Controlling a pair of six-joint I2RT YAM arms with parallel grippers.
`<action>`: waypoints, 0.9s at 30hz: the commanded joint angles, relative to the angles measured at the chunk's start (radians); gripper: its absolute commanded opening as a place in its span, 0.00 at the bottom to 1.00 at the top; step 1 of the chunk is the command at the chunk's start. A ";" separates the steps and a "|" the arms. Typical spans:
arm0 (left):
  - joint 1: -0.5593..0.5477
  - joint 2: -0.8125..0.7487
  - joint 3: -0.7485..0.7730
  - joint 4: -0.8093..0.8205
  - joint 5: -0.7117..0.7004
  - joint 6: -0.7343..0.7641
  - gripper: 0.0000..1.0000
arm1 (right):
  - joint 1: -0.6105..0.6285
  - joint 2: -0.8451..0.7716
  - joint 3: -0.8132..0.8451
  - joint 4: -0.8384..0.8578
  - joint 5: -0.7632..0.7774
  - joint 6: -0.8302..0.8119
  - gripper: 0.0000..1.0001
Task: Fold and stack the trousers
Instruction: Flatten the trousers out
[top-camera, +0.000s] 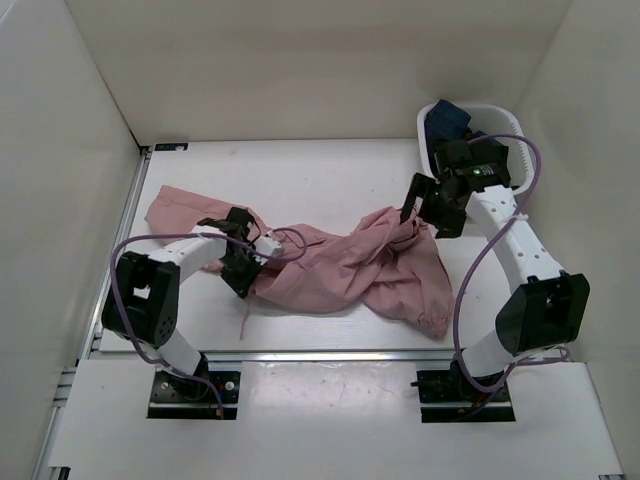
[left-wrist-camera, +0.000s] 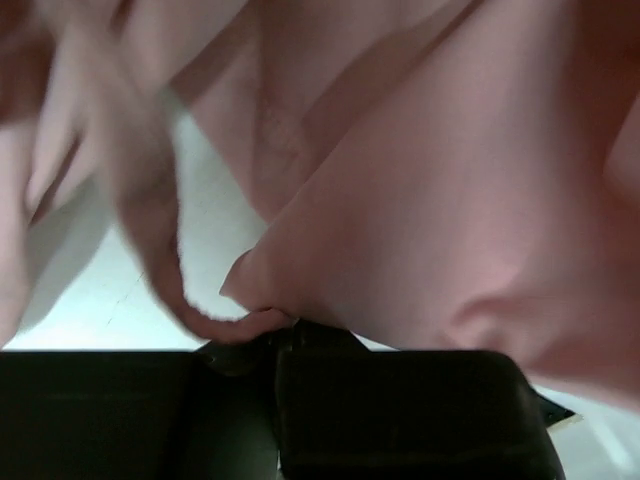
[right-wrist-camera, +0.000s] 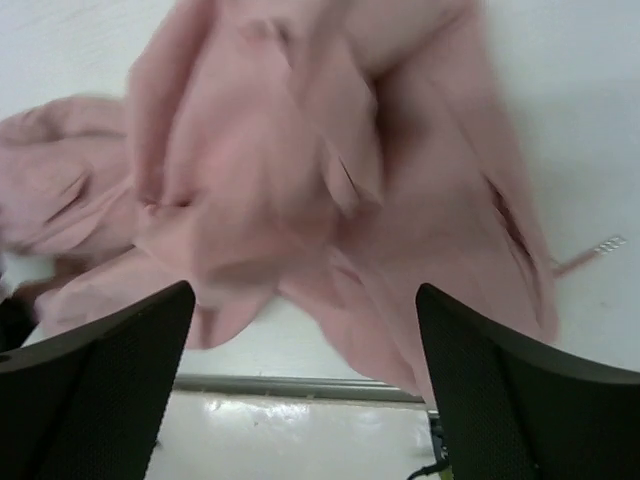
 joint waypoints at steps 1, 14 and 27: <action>0.061 -0.118 0.030 -0.020 -0.039 -0.007 0.14 | -0.023 -0.110 0.046 -0.197 0.283 0.027 0.99; 0.296 -0.317 0.090 -0.097 -0.041 0.033 0.14 | -0.126 -0.588 -0.856 0.118 0.089 0.184 0.99; 0.537 -0.334 0.386 -0.081 -0.148 0.133 0.14 | -0.276 -0.361 -0.811 0.409 -0.032 0.054 0.00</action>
